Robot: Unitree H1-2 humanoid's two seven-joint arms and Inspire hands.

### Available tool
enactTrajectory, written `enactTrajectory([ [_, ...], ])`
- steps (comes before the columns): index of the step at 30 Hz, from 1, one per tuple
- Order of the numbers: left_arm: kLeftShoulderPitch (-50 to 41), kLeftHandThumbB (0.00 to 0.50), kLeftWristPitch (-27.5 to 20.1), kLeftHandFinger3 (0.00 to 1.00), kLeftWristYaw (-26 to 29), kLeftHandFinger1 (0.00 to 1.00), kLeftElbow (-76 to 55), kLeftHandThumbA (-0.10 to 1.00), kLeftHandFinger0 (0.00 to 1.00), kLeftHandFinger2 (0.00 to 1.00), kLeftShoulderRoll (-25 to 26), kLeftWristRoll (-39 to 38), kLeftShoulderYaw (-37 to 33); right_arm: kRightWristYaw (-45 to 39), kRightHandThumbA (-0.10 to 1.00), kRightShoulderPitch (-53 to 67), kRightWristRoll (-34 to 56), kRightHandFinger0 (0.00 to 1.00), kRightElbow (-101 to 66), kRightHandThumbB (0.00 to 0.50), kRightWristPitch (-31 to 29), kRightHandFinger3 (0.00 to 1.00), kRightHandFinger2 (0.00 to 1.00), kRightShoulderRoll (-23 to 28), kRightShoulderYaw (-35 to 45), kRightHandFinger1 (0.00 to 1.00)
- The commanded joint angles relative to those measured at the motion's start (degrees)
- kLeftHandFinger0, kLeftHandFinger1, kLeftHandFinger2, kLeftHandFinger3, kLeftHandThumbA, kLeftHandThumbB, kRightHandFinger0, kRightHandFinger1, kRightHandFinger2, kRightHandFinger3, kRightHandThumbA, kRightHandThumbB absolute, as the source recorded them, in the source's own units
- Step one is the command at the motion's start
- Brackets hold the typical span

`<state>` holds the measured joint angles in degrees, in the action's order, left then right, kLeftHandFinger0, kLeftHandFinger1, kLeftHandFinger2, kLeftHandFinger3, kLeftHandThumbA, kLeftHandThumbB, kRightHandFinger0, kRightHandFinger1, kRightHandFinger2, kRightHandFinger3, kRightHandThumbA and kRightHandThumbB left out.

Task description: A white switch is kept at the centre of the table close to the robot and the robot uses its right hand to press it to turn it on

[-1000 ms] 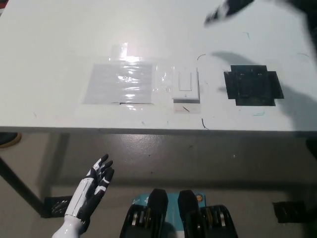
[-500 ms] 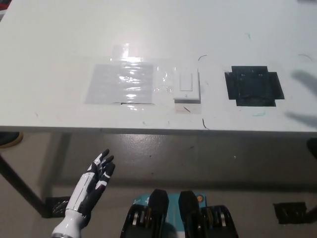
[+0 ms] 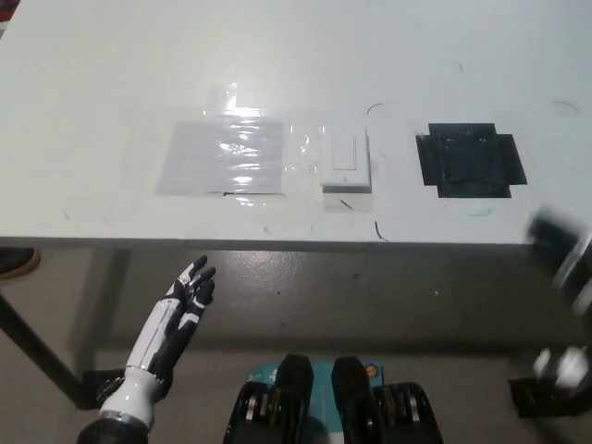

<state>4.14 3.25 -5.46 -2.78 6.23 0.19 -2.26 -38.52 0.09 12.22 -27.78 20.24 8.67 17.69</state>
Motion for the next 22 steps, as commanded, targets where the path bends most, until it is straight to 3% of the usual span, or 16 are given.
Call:
enactTrajectory([
  [1,1.89,0.054,0.14,1.00,-0.80,1.00,-1.70,0.86,1.00,1.00,0.76,-0.86,0.50,4.99,1.00,0.36,2.55,1.00,7.95,0.232,-11.46,1.00,1.00,-5.08,-1.77,1.00],
  [8,1.29,0.046,0.10,1.00,-1.08,1.00,-2.32,0.86,1.00,1.00,0.86,-0.95,0.26,10.80,1.00,-0.90,-5.81,1.00,27.04,0.175,-21.67,1.00,1.00,-7.64,-3.87,1.00],
  [22,-3.49,0.050,-0.16,1.00,-1.19,1.00,-3.33,0.82,1.00,1.00,0.35,-0.21,-0.48,12.31,1.00,4.38,-5.78,1.00,28.34,0.156,-25.77,1.00,1.00,-4.99,-7.99,1.00],
])
